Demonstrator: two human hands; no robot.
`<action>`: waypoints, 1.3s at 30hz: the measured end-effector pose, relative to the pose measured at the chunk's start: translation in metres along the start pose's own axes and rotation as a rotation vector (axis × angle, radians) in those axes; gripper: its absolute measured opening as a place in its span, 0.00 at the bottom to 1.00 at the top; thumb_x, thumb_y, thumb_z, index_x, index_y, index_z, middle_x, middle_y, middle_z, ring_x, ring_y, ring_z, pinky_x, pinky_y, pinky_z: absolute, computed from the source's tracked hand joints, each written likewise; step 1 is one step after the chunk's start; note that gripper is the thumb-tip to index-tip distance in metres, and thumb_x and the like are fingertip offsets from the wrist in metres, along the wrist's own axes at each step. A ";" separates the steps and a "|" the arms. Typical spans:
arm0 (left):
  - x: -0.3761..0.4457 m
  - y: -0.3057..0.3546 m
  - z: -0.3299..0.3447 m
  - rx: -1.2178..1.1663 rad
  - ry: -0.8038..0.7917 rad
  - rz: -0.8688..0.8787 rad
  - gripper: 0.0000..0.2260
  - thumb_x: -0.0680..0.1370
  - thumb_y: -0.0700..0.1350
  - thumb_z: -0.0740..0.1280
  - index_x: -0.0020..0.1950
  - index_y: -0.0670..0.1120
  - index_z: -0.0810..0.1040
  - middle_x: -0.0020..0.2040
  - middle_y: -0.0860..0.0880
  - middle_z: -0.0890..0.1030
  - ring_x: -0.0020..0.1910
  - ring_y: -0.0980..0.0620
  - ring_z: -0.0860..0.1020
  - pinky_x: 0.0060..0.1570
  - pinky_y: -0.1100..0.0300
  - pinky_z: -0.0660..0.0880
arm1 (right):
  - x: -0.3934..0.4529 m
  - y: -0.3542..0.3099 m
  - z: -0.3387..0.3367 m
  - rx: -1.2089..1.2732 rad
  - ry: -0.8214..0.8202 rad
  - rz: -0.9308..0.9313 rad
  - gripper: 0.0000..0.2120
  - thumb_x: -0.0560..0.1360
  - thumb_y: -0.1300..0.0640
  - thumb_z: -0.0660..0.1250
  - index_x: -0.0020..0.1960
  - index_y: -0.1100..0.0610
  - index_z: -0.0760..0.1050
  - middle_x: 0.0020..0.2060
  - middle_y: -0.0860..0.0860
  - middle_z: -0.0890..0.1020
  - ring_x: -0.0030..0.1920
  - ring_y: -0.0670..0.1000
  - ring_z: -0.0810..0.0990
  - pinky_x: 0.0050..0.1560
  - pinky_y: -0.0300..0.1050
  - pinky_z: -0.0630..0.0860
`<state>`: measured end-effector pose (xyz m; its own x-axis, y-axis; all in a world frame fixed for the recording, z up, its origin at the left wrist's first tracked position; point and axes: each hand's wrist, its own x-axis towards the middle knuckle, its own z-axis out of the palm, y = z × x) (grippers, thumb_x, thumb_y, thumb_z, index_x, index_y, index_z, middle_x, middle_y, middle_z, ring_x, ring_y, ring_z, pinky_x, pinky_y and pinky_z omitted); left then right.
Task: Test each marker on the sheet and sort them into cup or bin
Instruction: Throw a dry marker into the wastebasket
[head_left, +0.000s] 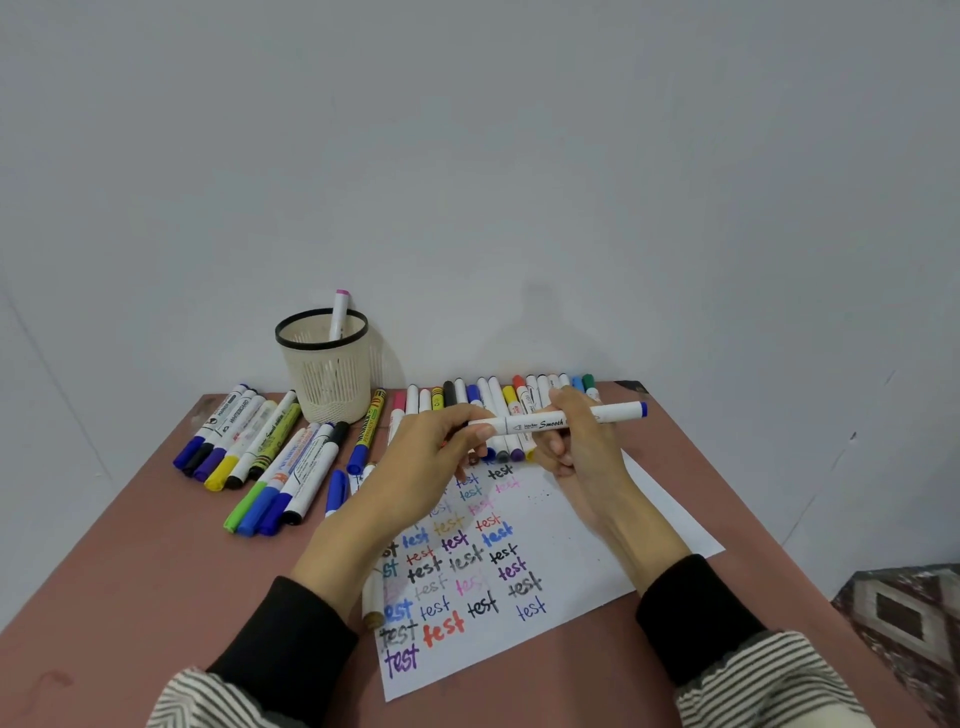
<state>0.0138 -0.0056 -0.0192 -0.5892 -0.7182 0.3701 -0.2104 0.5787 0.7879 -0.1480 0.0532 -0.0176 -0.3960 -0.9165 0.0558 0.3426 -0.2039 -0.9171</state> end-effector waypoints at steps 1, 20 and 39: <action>0.000 -0.001 -0.001 0.006 0.005 -0.010 0.07 0.81 0.44 0.62 0.52 0.49 0.80 0.35 0.53 0.77 0.29 0.60 0.72 0.31 0.70 0.68 | 0.000 0.001 -0.001 -0.011 0.001 0.017 0.15 0.81 0.58 0.59 0.36 0.55 0.67 0.21 0.50 0.63 0.20 0.45 0.57 0.20 0.37 0.53; -0.018 0.066 0.143 -0.033 0.117 -0.013 0.12 0.83 0.47 0.59 0.65 0.49 0.74 0.61 0.55 0.76 0.60 0.59 0.73 0.60 0.63 0.70 | -0.087 -0.092 -0.146 -0.127 0.567 -0.421 0.12 0.80 0.53 0.64 0.44 0.60 0.79 0.27 0.50 0.74 0.25 0.44 0.70 0.25 0.37 0.67; -0.008 0.097 0.271 0.651 -0.311 0.047 0.23 0.83 0.56 0.51 0.71 0.44 0.70 0.77 0.46 0.63 0.78 0.46 0.53 0.76 0.48 0.48 | -0.202 0.106 -0.391 -0.950 0.664 0.429 0.15 0.78 0.53 0.62 0.34 0.55 0.68 0.33 0.55 0.75 0.35 0.55 0.74 0.36 0.46 0.72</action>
<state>-0.2129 0.1611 -0.0788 -0.7835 -0.5996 0.1632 -0.5442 0.7889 0.2854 -0.3645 0.3509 -0.2804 -0.8550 -0.4387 -0.2766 -0.0934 0.6548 -0.7500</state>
